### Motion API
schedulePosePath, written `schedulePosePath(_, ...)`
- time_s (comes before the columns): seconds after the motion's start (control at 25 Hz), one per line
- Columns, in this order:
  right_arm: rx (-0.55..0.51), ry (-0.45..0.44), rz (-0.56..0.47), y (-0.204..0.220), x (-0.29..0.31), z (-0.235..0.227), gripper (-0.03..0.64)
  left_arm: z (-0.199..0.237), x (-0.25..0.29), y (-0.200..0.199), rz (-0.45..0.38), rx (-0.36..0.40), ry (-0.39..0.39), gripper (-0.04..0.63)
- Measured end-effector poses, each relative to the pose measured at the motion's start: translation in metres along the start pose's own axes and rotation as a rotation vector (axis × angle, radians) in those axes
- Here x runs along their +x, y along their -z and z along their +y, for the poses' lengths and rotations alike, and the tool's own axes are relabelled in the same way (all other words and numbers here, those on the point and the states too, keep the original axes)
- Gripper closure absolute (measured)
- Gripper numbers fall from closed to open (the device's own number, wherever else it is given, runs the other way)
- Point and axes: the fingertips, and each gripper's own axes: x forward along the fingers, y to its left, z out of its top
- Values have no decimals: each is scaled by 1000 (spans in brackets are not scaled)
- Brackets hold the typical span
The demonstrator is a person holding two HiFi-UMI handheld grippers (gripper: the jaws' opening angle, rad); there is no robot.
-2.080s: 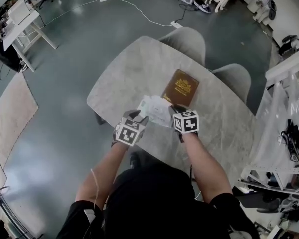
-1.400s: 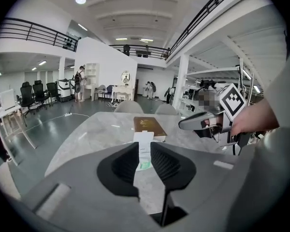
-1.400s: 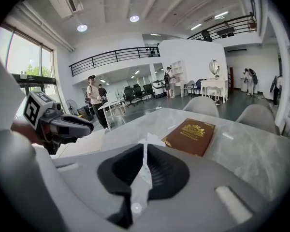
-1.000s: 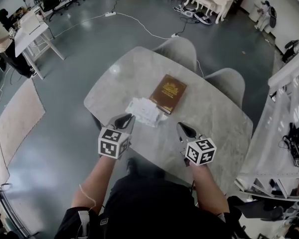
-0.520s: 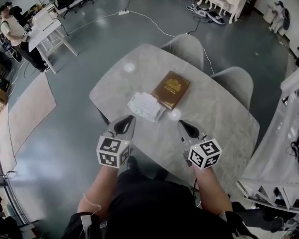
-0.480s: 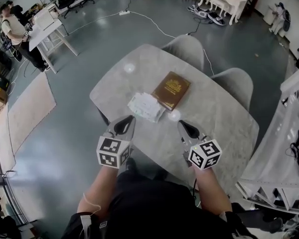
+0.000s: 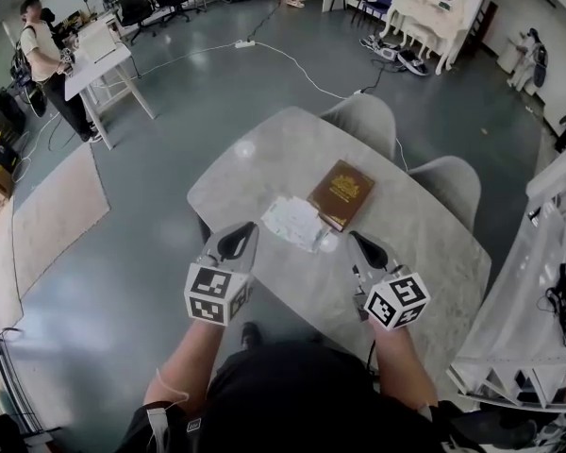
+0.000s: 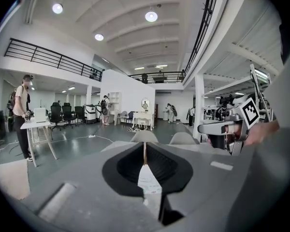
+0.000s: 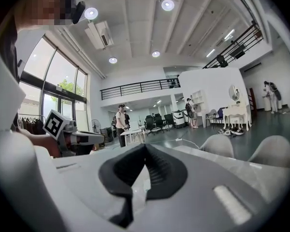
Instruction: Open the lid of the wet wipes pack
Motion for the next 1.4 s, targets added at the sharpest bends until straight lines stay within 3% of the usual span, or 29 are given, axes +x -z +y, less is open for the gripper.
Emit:
schedulePosePath(0.24, -21, 5, -30, -31, 22, 6, 615, 21, 5, -32, -65, 89, 20, 571)
schedulePosePath(0.44, 6, -3, -62, -33, 43, 9, 615, 23, 11, -26, -100, 46, -8, 575)
schedulePosePath(0.92, -83, 4, -55, -33, 43, 34, 615, 46, 4, -23, -92, 1, -23, 584)
schedulePosePath(1.4, -52, -3, -26, -6, 30, 1, 615, 34, 20, -4, -77, -4, -49, 584)
